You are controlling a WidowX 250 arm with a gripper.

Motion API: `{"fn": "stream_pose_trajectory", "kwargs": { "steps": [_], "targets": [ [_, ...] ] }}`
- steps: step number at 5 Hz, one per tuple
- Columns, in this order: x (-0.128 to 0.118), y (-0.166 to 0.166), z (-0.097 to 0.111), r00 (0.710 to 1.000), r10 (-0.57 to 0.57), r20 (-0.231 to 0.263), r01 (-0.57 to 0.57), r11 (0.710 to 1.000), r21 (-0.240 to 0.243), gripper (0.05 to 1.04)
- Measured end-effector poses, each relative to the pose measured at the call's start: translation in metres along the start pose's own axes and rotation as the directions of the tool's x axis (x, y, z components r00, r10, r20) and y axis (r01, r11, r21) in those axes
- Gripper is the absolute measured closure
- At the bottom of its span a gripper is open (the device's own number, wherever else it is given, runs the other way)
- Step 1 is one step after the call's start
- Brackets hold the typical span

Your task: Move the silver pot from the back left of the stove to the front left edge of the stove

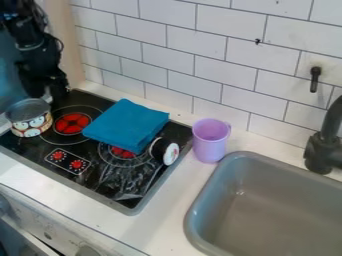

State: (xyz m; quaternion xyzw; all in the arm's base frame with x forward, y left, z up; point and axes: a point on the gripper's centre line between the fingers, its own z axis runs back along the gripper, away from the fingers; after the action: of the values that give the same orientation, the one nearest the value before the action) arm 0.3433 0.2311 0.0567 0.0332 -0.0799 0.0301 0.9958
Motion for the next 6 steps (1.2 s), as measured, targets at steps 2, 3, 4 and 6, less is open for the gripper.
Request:
{"fn": "stream_pose_trajectory", "kwargs": {
  "steps": [2, 3, 4, 6],
  "targets": [
    [-0.01, -0.001, -0.009, 0.999, 0.019, -0.026, -0.018, 1.0, 0.011, 0.081],
    [-0.029, -0.01, -0.011, 0.997, 0.041, -0.064, -0.042, 0.999, -0.015, 0.081],
    [-0.053, -0.018, -0.006, 0.993, 0.073, -0.096, -0.074, 0.997, -0.008, 0.081],
    [-0.07, -0.021, 0.0, 0.987, 0.113, -0.115, -0.117, 0.993, -0.021, 0.081]
  ]
}}
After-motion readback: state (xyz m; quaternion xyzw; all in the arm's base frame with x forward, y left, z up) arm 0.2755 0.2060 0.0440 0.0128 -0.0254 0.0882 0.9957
